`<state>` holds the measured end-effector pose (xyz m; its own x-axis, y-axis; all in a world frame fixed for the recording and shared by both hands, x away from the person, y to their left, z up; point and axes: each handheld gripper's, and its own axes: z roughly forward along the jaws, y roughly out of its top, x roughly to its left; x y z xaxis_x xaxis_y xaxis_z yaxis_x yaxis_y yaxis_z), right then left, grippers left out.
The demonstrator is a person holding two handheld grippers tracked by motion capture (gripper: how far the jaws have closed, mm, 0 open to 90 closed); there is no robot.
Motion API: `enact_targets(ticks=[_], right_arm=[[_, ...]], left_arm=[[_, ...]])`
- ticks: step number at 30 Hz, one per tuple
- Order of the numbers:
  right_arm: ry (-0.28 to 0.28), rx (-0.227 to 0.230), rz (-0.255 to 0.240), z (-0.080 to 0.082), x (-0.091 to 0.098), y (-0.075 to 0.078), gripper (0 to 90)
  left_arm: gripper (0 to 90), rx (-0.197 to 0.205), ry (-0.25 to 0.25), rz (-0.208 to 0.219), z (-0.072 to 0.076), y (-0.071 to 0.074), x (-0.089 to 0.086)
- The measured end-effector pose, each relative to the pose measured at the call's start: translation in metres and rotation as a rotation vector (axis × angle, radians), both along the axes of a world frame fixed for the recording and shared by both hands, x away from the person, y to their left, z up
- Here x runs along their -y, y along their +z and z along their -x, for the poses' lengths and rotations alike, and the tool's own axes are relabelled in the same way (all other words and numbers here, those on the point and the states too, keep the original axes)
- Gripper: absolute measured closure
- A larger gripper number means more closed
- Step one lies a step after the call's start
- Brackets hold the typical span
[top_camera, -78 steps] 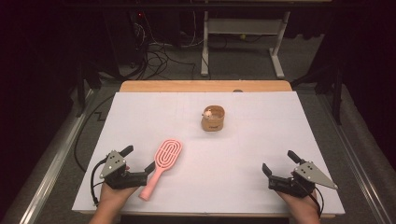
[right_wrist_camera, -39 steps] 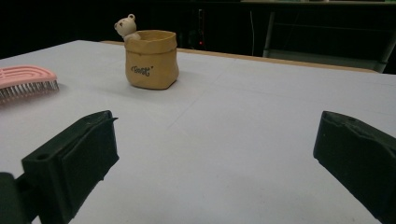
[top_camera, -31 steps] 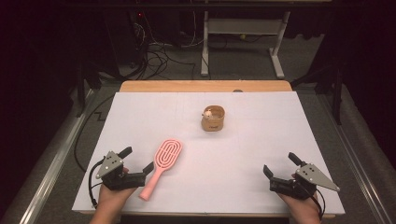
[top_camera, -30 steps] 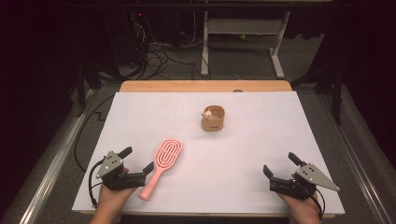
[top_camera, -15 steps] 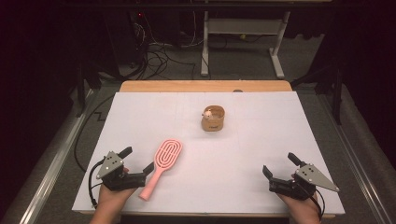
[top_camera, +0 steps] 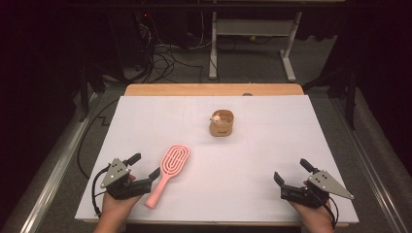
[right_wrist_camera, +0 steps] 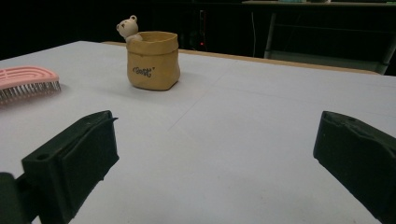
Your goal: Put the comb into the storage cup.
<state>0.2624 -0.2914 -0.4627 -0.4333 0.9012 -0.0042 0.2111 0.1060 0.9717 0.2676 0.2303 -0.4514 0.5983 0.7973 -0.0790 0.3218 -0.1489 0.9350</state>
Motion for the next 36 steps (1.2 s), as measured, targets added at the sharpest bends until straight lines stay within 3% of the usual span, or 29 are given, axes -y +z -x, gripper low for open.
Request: enact_targets(ticks=[8,18,22,24,28,31,33,34,35,36], right_arm=[[0.004,0.001,0.007,-0.001,-0.001,0.0,0.5],[0.004,0.003,0.008,-0.001,-0.001,0.0,0.5],[0.005,0.004,0.011,-0.001,-0.001,0.0,0.5],[0.005,0.005,0.011,-0.001,-0.001,0.0,0.5],[0.006,0.006,0.013,-0.002,-0.001,0.0,0.5],[0.004,0.005,0.014,-0.002,-0.002,0.0,0.5],[0.005,0.007,0.017,-0.001,-0.002,0.001,0.5],[0.005,0.007,0.017,-0.001,-0.002,0.001,0.5],[0.005,0.008,0.019,-0.001,-0.002,0.001,0.5],[0.005,0.008,0.019,-0.001,-0.002,0.001,0.5]], left_arm=[[20.8,0.003,-0.003,0.001,0.0,0.0,-0.001],[54.4,0.003,-0.01,0.03,0.002,0.004,-0.003],[62.4,0.003,-0.009,0.018,0.002,0.005,-0.002],[70.9,0.009,-0.009,0.011,0.003,0.006,-0.002],[87.8,0.023,-0.035,-0.024,0.005,0.008,0.002],[88.7,0.059,-0.119,-0.093,0.008,0.012,0.01],[88.7,0.067,-0.143,-0.111,0.009,0.013,0.015],[88.7,0.067,-0.143,-0.111,0.009,0.013,0.015],[88.6,0.044,-0.171,-0.15,0.01,0.014,0.021],[88.6,0.044,-0.171,-0.15,0.01,0.014,0.021]])
